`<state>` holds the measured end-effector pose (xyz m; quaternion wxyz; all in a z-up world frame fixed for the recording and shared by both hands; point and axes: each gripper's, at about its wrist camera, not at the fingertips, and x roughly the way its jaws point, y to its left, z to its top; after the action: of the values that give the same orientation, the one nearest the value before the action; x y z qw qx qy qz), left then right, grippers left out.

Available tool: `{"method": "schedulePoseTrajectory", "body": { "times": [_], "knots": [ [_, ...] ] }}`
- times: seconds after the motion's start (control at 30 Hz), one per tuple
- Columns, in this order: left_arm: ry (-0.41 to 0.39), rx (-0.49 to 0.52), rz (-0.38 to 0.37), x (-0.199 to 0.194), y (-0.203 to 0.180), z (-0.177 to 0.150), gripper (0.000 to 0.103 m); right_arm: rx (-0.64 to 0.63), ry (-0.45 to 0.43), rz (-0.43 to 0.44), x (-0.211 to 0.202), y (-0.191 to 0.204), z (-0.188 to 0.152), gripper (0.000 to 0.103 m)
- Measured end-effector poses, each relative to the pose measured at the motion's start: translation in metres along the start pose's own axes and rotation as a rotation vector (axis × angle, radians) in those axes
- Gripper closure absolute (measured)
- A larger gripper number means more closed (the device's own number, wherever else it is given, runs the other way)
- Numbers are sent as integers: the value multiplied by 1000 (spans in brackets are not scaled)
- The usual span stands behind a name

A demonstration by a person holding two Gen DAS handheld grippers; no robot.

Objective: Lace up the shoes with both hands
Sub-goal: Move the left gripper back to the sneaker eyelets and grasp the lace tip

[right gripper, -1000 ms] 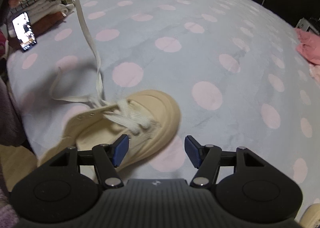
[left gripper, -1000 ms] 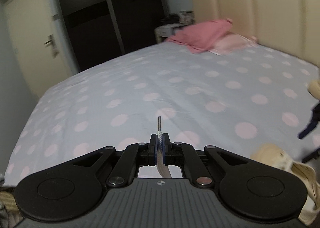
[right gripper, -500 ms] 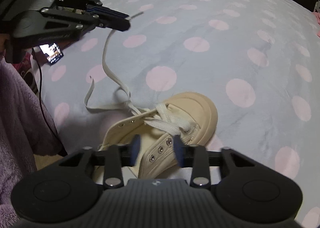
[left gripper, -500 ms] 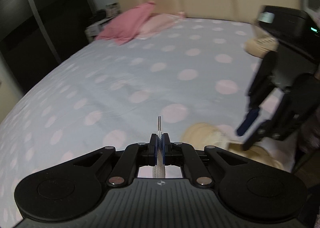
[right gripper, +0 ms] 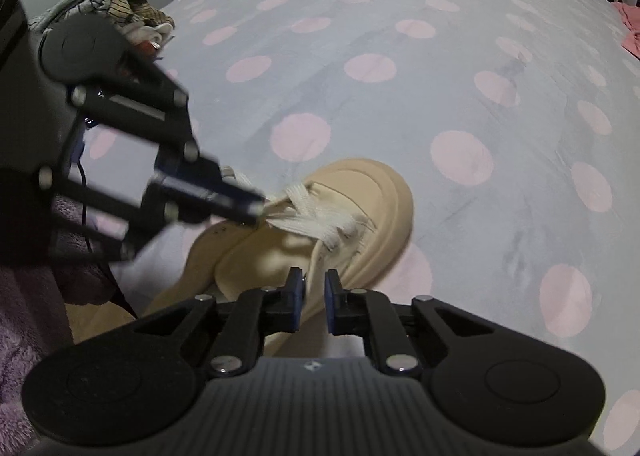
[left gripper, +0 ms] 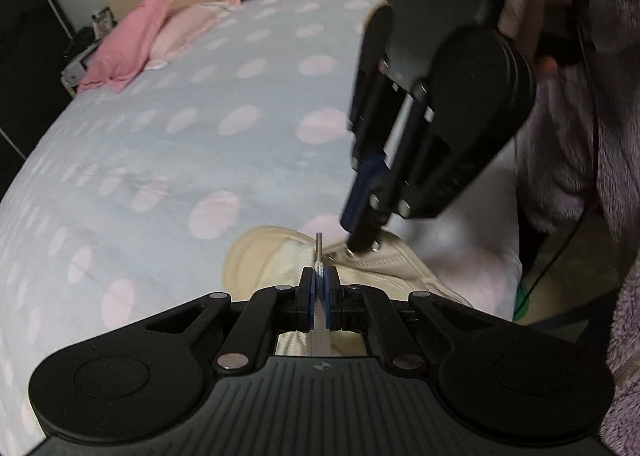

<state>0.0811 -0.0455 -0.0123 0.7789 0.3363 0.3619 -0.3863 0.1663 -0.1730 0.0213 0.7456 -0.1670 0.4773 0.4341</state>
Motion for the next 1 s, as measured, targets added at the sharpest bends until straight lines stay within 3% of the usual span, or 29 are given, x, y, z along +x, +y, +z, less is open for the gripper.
{"method": "schedulePoseTrajectory", "body": {
  "times": [0.33,0.9,1.0],
  "knots": [
    [87,30,5,30,1,-4,101,-2,0,6,-2,-2,0,90],
    [55,40,10,27,-1,-4,101,0,-22,39,-13,-9,-1,89],
    [55,43,11,28,-1,-3,101,-20,-32,7,-15,-11,-1,89]
  ]
}}
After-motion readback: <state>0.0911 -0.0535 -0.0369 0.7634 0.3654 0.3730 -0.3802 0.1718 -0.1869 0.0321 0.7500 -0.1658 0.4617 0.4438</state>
